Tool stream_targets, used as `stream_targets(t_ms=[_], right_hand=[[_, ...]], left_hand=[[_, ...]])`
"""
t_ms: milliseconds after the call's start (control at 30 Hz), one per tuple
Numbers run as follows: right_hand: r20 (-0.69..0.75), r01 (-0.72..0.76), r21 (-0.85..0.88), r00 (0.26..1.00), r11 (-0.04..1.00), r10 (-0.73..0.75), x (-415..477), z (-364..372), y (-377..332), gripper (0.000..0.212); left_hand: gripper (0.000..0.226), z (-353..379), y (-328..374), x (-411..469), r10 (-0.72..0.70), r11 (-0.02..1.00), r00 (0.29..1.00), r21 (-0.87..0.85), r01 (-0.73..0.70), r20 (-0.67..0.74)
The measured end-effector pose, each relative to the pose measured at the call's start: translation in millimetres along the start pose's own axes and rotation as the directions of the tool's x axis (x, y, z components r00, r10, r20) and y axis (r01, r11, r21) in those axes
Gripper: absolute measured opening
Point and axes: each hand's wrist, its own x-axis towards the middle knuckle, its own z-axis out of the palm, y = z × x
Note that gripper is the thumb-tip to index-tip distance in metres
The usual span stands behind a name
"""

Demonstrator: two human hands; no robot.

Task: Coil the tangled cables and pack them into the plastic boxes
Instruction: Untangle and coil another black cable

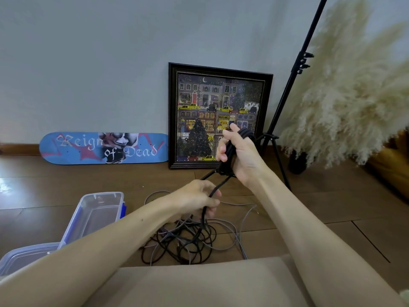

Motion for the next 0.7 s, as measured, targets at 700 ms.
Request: stream_targets(t_ms=[700], right_hand=[[-0.014,-0.056,-0.862,0.996,0.505,0.086,-4,9,17,0.018]], left_hand=[[0.012,-25,26,-15,0.517,0.689,0.825,0.682,-0.244,-0.228]])
